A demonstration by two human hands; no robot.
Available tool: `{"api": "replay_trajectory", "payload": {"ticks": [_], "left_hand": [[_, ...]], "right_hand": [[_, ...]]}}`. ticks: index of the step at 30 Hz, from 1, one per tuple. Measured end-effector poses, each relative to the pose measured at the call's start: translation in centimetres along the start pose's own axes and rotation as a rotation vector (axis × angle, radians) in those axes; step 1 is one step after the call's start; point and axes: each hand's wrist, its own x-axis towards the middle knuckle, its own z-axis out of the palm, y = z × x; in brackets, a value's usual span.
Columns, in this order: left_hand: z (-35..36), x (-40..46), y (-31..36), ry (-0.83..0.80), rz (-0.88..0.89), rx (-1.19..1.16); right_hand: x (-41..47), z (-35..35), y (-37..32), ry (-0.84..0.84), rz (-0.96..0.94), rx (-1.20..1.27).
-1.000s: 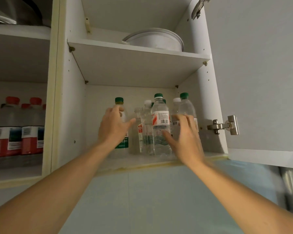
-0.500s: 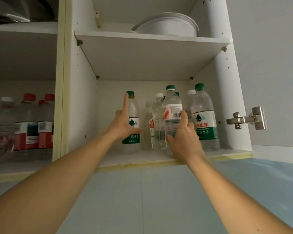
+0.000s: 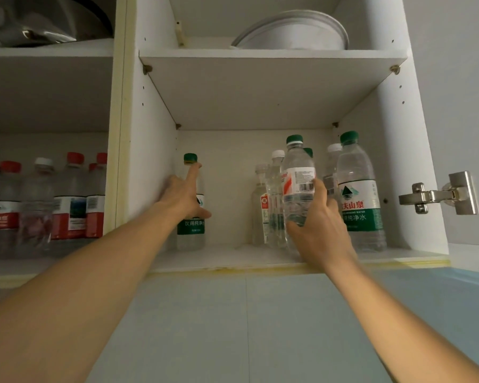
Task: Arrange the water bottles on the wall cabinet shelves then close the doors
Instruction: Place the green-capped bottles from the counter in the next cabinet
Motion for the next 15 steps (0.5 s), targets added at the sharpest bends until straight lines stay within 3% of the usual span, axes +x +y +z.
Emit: {"api": "replay_trajectory", "payload": {"ticks": [10,15], "left_hand": [[0.6,0.1,0.0,-0.039,-0.018,0.091],[-0.5,-0.6,0.2,-0.099,-0.001,0.237]], "right_hand": [[-0.4,-0.6,-0.4,-0.047,-0.030,0.069],[0.3,-1.1,-1.3,-0.231,-0.062,0.219]]}}
